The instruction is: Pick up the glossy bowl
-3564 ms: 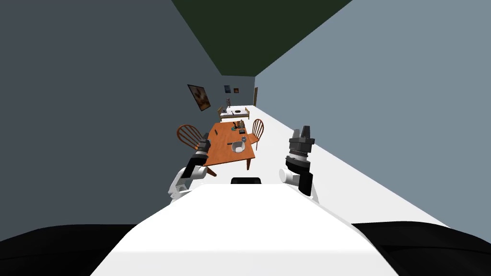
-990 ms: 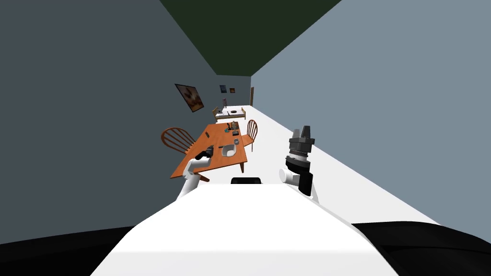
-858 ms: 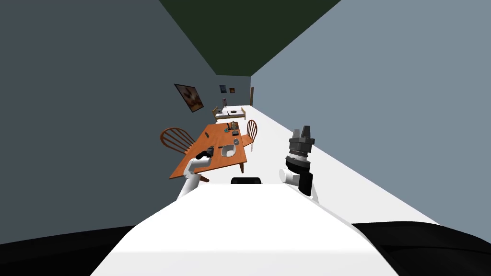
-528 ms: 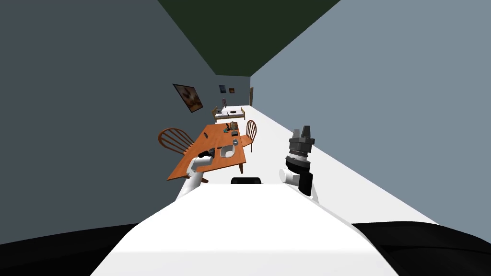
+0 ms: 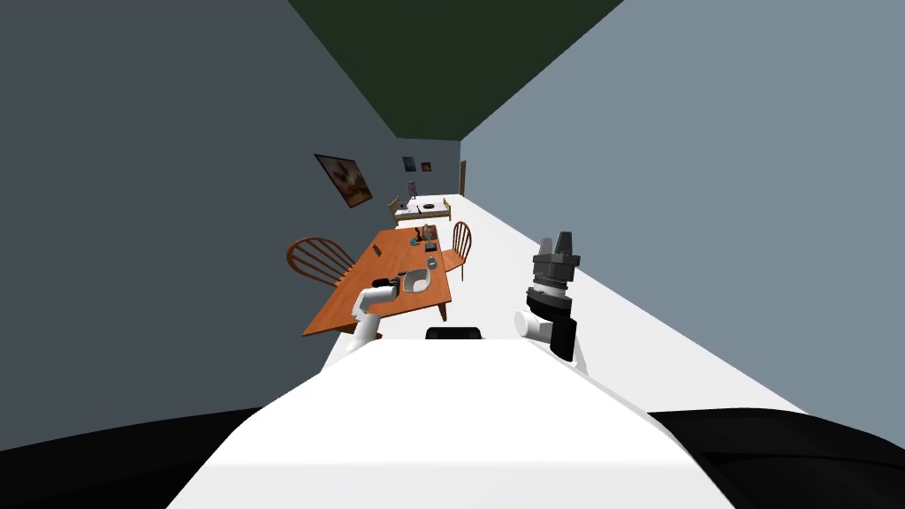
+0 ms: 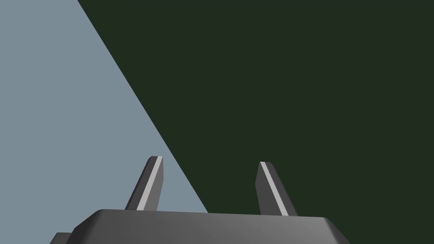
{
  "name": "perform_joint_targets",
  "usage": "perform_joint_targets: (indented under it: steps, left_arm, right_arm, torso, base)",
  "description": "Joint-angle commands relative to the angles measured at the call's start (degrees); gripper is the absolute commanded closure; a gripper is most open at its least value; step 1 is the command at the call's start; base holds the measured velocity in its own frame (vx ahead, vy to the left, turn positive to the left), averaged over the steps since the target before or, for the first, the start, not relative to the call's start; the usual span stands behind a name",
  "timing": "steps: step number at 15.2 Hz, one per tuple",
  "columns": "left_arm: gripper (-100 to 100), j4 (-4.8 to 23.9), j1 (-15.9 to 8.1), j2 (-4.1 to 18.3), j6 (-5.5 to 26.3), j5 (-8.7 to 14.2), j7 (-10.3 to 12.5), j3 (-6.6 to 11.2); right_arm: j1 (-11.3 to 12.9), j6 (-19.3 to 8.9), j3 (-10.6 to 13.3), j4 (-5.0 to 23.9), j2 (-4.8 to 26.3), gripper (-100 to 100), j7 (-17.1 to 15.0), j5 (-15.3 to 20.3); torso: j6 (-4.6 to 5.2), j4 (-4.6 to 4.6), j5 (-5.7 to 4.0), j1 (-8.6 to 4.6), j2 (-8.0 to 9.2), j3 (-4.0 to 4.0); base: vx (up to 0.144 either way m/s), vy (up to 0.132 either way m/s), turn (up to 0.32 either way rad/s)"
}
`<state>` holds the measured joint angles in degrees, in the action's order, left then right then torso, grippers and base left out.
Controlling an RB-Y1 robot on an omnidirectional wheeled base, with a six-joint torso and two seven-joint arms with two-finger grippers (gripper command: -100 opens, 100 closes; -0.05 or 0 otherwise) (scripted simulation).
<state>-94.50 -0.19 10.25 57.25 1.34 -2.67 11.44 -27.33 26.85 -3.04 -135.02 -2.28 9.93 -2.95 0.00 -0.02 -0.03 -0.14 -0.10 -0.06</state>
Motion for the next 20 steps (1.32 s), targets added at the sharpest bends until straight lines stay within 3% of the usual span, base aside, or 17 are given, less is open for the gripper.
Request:
perform_joint_targets:
  steps: [1, 7, 11, 12, 13, 16, 18, 19, 20]
  left_arm:
    - [-100, 1.71, -1.37, -1.06, 2.86, -0.07, 0.08, 0.34]
    - [-100, 4.00, -3.30, -3.92, 7.68, -0.48, 0.25, 0.76]
    - [-100, 5.63, -4.68, -7.58, 10.98, -0.80, 0.36, 1.04]
    - [-100, 4.84, -3.97, -6.66, 10.13, -0.71, 0.31, 0.93]
    - [-100, 7.03, -4.16, -6.80, 8.40, -0.67, 0.42, 0.79]
    - [-100, 9.08, -4.26, -6.80, 6.40, -0.69, 0.58, 0.60]
    - [-100, 8.72, -4.26, -6.74, 6.87, -0.62, 0.51, 0.67]
    - [100, 8.86, -4.25, -6.74, 6.62, -0.61, 0.52, 0.66]
    - [100, 8.86, -4.25, -6.74, 6.61, -0.61, 0.52, 0.66]
  right_arm:
    - [0.00, 0.00, 0.00, 0.00, 0.00, 0, 0.00, 0.00]
    - [0.00, 0.00, 0.00, 0.00, 0.00, 0, 0.00, 0.00]
    - [0.00, 0.00, 0.00, 0.00, 0.00, 0, 0.00, 0.00]
    - [0.00, 0.00, 0.00, 0.00, 0.00, 0, 0.00, 0.00]
    - [0.00, 0.00, 0.00, 0.00, 0.00, 0, 0.00, 0.00]
    - [0.00, 0.00, 0.00, 0.00, 0.00, 0, 0.00, 0.00]
    - [0.00, 0.00, 0.00, 0.00, 0.01, 0, 0.00, 0.00]
    - [0.00, 0.00, 0.00, 0.00, 0.00, 0, 0.00, 0.00]
    - [0.00, 0.00, 0.00, 0.00, 0.00, 0, 0.00, 0.00]
  torso:
    - [0.00, 0.00, 0.00, 0.00, 0.00, 0.00]
    - [0.00, 0.00, 0.00, 0.00, 0.00, 0.00]
    - [0.01, 0.00, 0.01, 0.02, 0.01, 0.01]
    - [0.00, 0.00, 0.01, 0.03, 0.02, 0.01]
    - [-0.01, 0.01, 0.01, 0.06, 0.05, 0.03]
    - [-0.01, 0.00, 0.03, 0.18, -0.02, -0.01]
    - [-0.02, -0.01, 0.04, 0.21, -0.04, -0.02]
    - [-0.01, 0.00, 0.04, 0.19, 0.00, 0.00]
    - [-0.01, 0.01, 0.03, 0.17, 0.04, 0.02]
  base:
    - [0.027, -0.031, -0.008]
    - [0.024, -0.025, -0.008]
    - [0.019, -0.018, -0.006]
    - [0.009, -0.011, -0.004]
    - [0.019, 0.000, 0.005]
    - [0.034, 0.014, 0.007]
    - [0.027, 0.013, 0.001]
    - [0.007, 0.003, 0.000]
    - [0.000, 0.000, 0.000]
